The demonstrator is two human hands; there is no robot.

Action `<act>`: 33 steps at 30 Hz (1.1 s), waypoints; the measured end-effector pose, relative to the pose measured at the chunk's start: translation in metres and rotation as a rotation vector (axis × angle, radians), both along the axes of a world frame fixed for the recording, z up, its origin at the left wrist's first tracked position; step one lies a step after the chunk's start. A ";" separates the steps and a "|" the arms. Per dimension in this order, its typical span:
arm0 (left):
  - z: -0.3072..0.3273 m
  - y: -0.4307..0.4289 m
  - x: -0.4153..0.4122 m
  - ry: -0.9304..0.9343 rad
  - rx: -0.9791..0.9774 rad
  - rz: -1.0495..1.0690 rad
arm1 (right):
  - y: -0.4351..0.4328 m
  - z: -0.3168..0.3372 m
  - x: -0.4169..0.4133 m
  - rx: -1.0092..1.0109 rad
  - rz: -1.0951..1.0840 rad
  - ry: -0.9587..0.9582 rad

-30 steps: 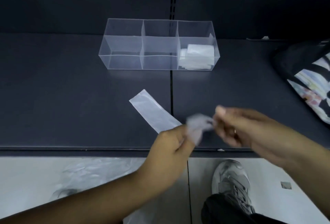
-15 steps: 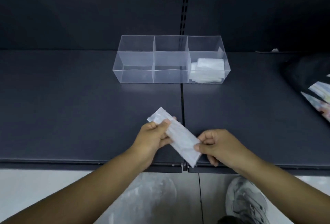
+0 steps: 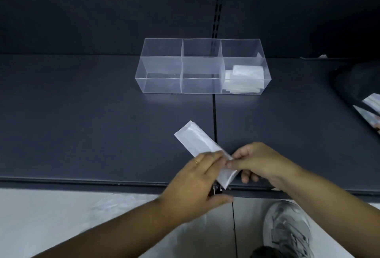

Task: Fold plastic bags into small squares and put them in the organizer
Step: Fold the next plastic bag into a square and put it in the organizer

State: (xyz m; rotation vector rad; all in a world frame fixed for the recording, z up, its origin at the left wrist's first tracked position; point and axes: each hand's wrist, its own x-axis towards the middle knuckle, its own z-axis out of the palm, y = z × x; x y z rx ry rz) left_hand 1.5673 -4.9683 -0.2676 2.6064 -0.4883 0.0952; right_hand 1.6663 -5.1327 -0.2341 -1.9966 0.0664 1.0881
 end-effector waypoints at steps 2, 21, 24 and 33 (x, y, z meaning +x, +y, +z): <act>-0.004 -0.005 -0.006 -0.019 0.095 0.023 | 0.000 0.008 0.000 0.068 -0.089 0.146; 0.008 0.015 0.026 0.397 -0.685 0.437 | 0.007 -0.018 0.007 0.282 0.025 -0.315; 0.008 0.018 0.033 0.487 -0.797 0.517 | 0.014 -0.019 0.010 0.208 0.014 -0.341; 0.010 0.030 0.045 0.285 -0.703 0.805 | 0.035 -0.019 0.022 0.022 -0.022 -0.358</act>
